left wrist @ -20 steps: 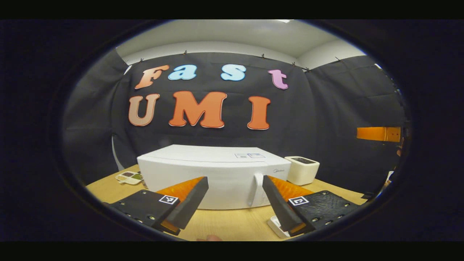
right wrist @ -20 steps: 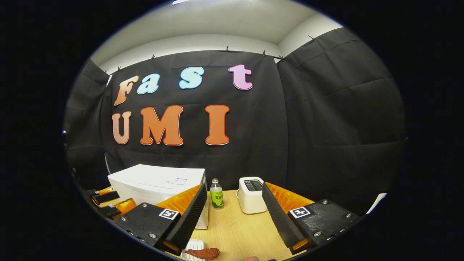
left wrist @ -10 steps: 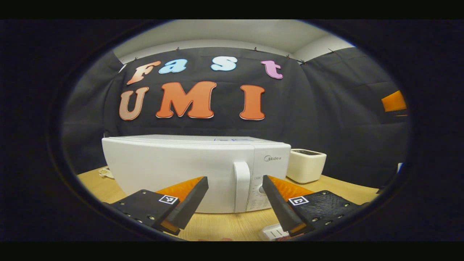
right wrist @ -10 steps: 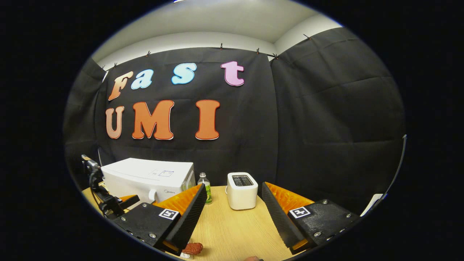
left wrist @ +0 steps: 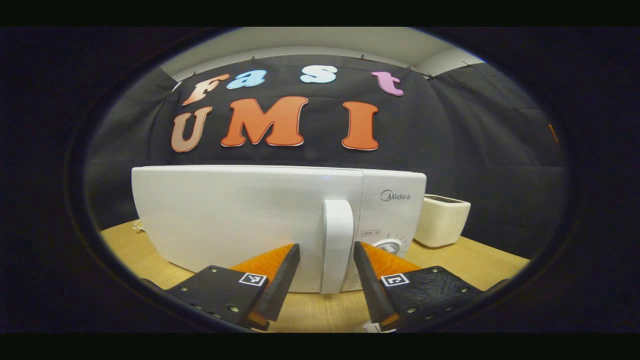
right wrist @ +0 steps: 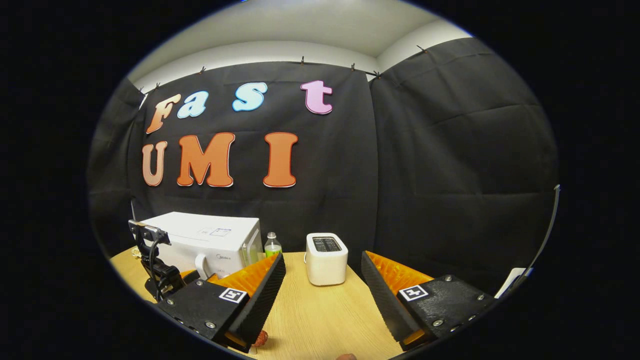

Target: Open the microwave oven with the left hand, put the food in, and close the microwave oven.

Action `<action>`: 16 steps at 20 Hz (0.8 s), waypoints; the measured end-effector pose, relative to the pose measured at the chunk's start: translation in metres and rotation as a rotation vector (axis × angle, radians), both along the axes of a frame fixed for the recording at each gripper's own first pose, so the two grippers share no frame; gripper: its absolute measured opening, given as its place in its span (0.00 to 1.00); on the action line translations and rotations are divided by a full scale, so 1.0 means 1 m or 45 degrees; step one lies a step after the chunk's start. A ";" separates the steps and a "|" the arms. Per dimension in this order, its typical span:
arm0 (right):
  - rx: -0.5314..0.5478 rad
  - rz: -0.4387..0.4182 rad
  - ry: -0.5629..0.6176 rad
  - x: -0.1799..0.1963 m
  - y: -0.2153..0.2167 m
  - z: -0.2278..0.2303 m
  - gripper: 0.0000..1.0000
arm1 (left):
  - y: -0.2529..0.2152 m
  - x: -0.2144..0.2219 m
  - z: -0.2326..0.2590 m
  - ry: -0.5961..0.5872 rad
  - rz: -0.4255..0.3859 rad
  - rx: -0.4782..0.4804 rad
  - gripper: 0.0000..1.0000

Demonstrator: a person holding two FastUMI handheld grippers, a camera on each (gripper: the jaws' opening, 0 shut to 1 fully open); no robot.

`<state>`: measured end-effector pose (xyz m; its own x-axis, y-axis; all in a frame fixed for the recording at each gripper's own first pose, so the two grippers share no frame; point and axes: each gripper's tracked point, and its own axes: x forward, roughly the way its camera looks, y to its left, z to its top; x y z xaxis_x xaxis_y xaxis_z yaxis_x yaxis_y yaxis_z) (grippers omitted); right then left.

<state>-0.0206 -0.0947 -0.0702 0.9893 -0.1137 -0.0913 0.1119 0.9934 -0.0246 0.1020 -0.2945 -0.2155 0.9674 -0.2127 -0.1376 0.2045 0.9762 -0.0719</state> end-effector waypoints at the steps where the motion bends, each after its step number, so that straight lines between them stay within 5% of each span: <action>1: 0.001 -0.002 0.003 -0.001 -0.001 -0.002 0.95 | -0.008 0.001 -0.004 0.007 -0.035 0.010 0.45; 3: -0.002 -0.010 0.010 -0.002 -0.003 -0.005 0.95 | -0.006 -0.004 -0.003 -0.022 -0.072 0.039 0.19; 4: -0.002 -0.013 0.012 -0.003 -0.003 -0.006 0.95 | -0.006 -0.004 -0.002 -0.035 -0.087 0.025 0.23; 9: -0.002 -0.009 0.026 -0.004 -0.003 -0.014 0.95 | -0.001 -0.014 -0.004 0.007 -0.104 -0.010 0.05; 10: -0.005 -0.012 0.029 -0.002 -0.003 -0.015 0.95 | 0.000 -0.024 -0.001 0.004 -0.109 -0.032 0.10; 14: -0.005 0.003 0.056 -0.002 0.002 -0.026 0.95 | 0.009 -0.059 0.002 -0.003 -0.199 -0.046 0.02; 16: 0.006 0.011 0.060 -0.001 0.006 -0.030 0.95 | 0.017 -0.076 0.004 0.013 -0.244 -0.050 0.17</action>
